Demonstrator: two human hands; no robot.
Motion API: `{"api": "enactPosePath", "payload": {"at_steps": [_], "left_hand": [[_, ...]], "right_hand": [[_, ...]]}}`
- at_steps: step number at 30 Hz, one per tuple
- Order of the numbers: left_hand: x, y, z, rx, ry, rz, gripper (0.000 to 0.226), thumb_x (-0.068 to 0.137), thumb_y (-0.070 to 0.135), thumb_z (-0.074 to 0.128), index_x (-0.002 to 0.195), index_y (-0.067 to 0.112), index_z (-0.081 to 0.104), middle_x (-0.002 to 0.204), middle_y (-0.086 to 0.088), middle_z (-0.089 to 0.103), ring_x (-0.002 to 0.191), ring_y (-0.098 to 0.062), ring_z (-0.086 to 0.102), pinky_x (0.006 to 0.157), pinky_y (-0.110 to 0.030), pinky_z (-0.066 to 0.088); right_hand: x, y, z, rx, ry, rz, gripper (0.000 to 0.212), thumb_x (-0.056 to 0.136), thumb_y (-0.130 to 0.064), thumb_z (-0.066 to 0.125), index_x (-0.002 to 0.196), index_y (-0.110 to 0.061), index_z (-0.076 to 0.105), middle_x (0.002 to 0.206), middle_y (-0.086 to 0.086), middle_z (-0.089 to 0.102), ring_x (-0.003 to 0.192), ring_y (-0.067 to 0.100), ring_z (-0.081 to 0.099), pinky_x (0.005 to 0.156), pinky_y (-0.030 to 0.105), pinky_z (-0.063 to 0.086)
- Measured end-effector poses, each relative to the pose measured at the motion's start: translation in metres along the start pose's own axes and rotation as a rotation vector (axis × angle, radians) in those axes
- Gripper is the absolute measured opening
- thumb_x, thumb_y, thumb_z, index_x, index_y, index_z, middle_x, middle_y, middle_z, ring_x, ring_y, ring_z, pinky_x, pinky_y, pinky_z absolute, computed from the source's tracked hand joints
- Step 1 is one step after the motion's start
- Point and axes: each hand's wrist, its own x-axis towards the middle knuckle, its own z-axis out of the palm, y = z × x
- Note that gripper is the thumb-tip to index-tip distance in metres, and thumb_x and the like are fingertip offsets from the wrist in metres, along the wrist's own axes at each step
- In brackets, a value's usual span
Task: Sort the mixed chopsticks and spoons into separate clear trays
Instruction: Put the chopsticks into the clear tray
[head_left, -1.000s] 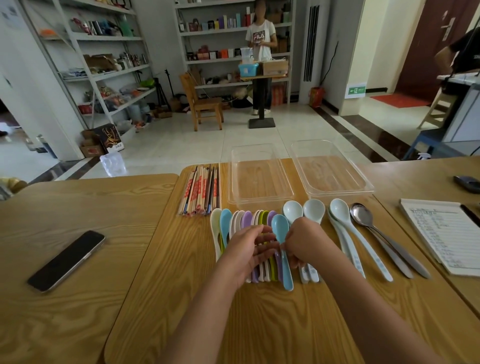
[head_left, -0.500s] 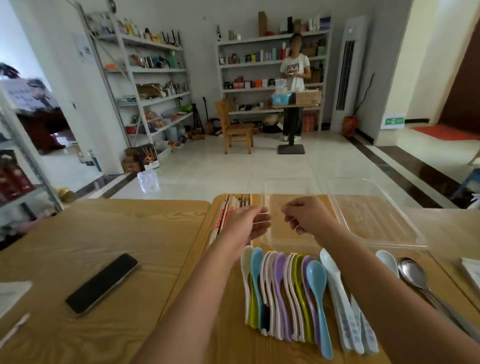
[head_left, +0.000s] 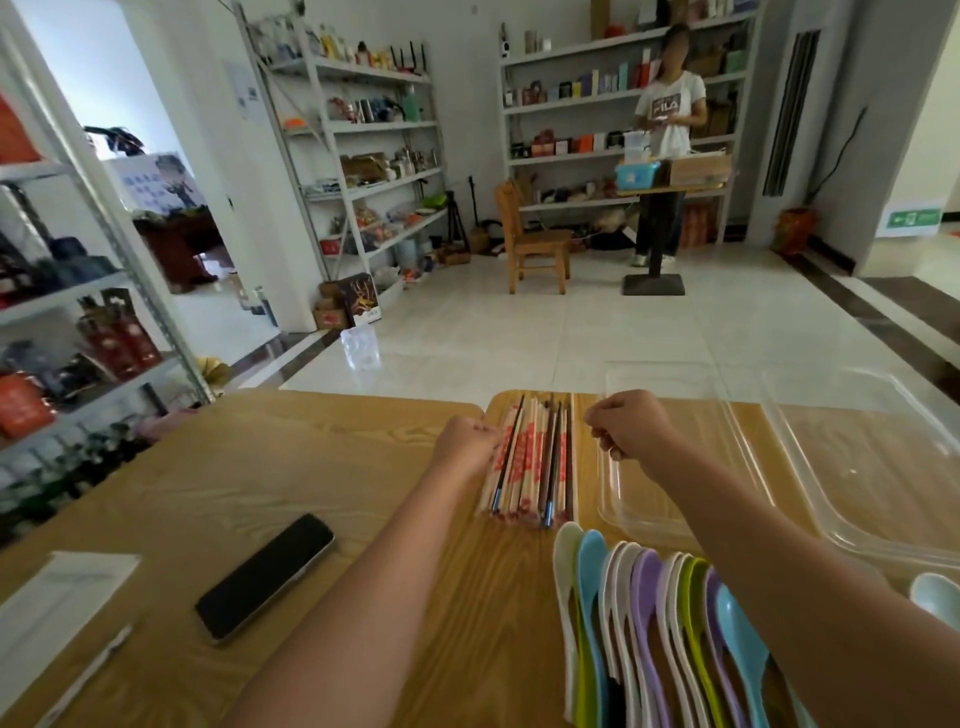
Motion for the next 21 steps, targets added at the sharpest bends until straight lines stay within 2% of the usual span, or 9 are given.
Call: {"api": "enactPosePath", "payload": {"at_steps": [2, 4, 6, 8, 10, 14, 18, 21], "left_hand": [[0.008, -0.008, -0.004, 0.186, 0.028, -0.028, 0.018, 0.089, 0.011, 0.06, 0.07, 0.01, 0.061, 0.067, -0.006, 0.06, 0.065, -0.023, 0.059, 0.062, -0.028, 0.042], [0.015, -0.013, -0.005, 0.311, 0.009, -0.062, 0.011, 0.089, 0.015, 0.057, 0.084, 0.008, 0.065, 0.078, -0.007, 0.064, 0.075, -0.026, 0.063, 0.064, -0.031, 0.044], [0.022, -0.018, -0.002, 0.394, -0.022, -0.074, 0.02, 0.09, 0.021, 0.058, 0.1, 0.006, 0.066, 0.091, -0.009, 0.067, 0.083, -0.026, 0.065, 0.064, -0.031, 0.045], [0.025, -0.021, 0.002, 0.437, -0.065, -0.093, 0.027, 0.092, 0.027, 0.06, 0.108, 0.006, 0.063, 0.09, -0.007, 0.066, 0.078, -0.022, 0.064, 0.059, -0.029, 0.044], [0.027, -0.022, 0.006, 0.444, -0.097, -0.109, 0.028, 0.092, 0.03, 0.064, 0.108, 0.007, 0.061, 0.082, -0.003, 0.061, 0.071, -0.017, 0.061, 0.055, -0.028, 0.043], [0.033, -0.024, 0.008, 0.462, -0.13, -0.124, 0.029, 0.092, 0.029, 0.065, 0.11, 0.007, 0.06, 0.081, -0.002, 0.059, 0.071, -0.018, 0.059, 0.06, -0.03, 0.046], [0.038, -0.022, 0.007, 0.477, -0.18, -0.156, 0.028, 0.094, 0.024, 0.063, 0.113, 0.005, 0.059, 0.096, -0.007, 0.065, 0.076, -0.018, 0.062, 0.061, -0.028, 0.049], [0.038, -0.022, 0.007, 0.481, -0.19, -0.162, 0.022, 0.095, 0.022, 0.063, 0.109, 0.006, 0.059, 0.095, -0.007, 0.065, 0.077, -0.018, 0.062, 0.065, -0.028, 0.052]], "right_hand": [[0.007, -0.001, 0.005, -0.035, -0.003, -0.008, 0.01, 0.091, -0.003, 0.062, 0.089, 0.003, 0.069, 0.069, 0.013, 0.062, 0.054, 0.019, 0.053, 0.049, 0.029, 0.044], [0.013, -0.003, 0.01, -0.056, -0.009, -0.02, 0.011, 0.091, -0.003, 0.061, 0.088, 0.005, 0.068, 0.071, 0.016, 0.062, 0.055, 0.022, 0.053, 0.048, 0.03, 0.044], [0.018, -0.003, 0.015, -0.069, -0.014, -0.036, 0.012, 0.09, -0.003, 0.06, 0.088, 0.005, 0.069, 0.071, 0.017, 0.062, 0.055, 0.023, 0.054, 0.048, 0.03, 0.044], [0.022, -0.003, 0.019, -0.085, -0.018, -0.051, 0.012, 0.09, -0.005, 0.061, 0.086, 0.003, 0.069, 0.07, 0.017, 0.063, 0.057, 0.025, 0.054, 0.049, 0.031, 0.045], [0.025, 0.0, 0.021, -0.092, -0.019, -0.053, 0.011, 0.09, -0.006, 0.061, 0.086, 0.001, 0.069, 0.068, 0.015, 0.063, 0.056, 0.025, 0.054, 0.049, 0.031, 0.046], [0.028, 0.005, 0.023, -0.104, -0.011, -0.045, 0.01, 0.09, -0.003, 0.06, 0.088, -0.001, 0.069, 0.068, 0.011, 0.063, 0.05, 0.017, 0.053, 0.046, 0.028, 0.045], [0.029, 0.008, 0.025, -0.11, -0.015, -0.036, 0.011, 0.091, -0.004, 0.059, 0.089, -0.001, 0.069, 0.069, 0.011, 0.063, 0.051, 0.016, 0.053, 0.045, 0.026, 0.045], [0.03, 0.009, 0.026, -0.11, -0.015, -0.026, 0.011, 0.091, -0.004, 0.058, 0.089, -0.001, 0.069, 0.07, 0.011, 0.063, 0.051, 0.016, 0.053, 0.046, 0.026, 0.045]]}}
